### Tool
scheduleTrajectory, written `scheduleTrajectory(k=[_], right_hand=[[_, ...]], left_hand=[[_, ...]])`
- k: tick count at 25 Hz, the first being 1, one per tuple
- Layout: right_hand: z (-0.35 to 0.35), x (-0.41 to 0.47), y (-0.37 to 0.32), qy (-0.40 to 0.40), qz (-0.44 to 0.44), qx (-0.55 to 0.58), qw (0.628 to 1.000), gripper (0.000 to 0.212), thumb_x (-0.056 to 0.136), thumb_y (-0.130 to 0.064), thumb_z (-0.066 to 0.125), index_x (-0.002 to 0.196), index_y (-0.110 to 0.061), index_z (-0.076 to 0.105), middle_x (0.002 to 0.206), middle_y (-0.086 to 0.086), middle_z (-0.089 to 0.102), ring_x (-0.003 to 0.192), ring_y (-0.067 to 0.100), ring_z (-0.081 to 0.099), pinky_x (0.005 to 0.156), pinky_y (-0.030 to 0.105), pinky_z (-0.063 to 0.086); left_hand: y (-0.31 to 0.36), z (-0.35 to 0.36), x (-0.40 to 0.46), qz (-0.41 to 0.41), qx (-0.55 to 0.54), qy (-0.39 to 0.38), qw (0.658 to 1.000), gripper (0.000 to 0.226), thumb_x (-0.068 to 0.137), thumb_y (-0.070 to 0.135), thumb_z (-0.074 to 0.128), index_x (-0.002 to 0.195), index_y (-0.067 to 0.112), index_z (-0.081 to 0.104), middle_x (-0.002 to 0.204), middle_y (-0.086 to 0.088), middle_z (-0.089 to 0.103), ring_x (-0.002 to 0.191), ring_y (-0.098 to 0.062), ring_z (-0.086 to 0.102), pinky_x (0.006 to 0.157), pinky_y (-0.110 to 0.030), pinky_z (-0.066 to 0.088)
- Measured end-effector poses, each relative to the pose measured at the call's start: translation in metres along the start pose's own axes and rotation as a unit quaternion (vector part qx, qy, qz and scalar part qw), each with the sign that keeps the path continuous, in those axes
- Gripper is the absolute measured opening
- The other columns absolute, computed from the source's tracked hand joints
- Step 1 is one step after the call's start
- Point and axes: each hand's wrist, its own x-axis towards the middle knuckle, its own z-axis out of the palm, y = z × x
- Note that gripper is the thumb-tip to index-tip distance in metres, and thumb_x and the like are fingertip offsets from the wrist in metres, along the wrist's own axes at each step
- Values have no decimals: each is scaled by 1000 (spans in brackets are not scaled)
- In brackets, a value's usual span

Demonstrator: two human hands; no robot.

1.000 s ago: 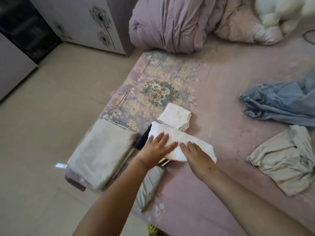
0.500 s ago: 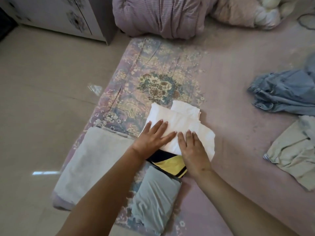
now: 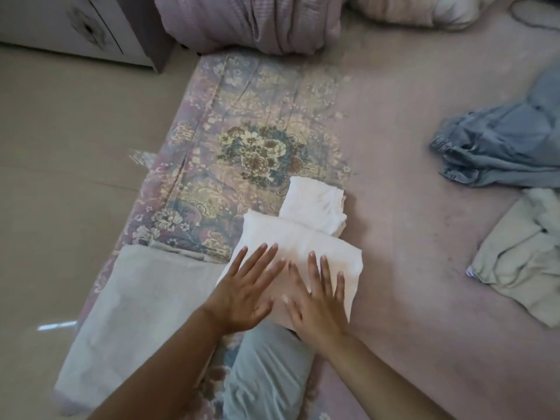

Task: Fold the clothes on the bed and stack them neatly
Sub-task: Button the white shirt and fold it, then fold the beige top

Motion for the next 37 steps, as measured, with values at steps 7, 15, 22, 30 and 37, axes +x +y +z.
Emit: scheduleTrajectory(k=[7,15,22,30,37], right_hand=[[42,21,27,-2,126,74,989,88,96,-59,53,162,-19,10,168,9,-9,155,32,-11,122,57,-12],[-8,0,73,-47,111,70,990,71,105,-46,44,162,-22,11,169,5,-6,157,26,-7,123,56,-9],[-106,-77,240,-1,236,53,970,64,107,-26,46,159,-2,17,169,12,7,157,25,5,124,54,2],[-133,-87,476,-46,209,10,977,78,104,-32,53,160,-4,8,168,8,-7,156,26,-10,125,50,-5],[-101,-90,532,-54,104,4,993,61,102,-13,53,156,-4,29,167,11,21,154,31,18,123,50,19]], left_hand=[[23,72,41,-82,42,-3,996,63,93,30,48,151,10,36,141,-23,56,128,-43,52,113,-52,21],[53,36,66,-111,-12,-85,990,52,96,25,39,137,-4,55,142,-26,54,130,-42,54,105,-55,43],[190,51,164,-47,-98,-115,987,56,90,22,61,138,-6,54,144,-24,53,135,-35,52,110,-46,42],[325,185,241,-154,-129,-64,978,64,106,42,37,161,20,12,140,-34,50,130,-49,46,123,-52,10],[322,215,240,-220,-134,-201,945,105,90,79,0,151,4,40,162,-27,22,151,-44,16,122,-60,-2]])
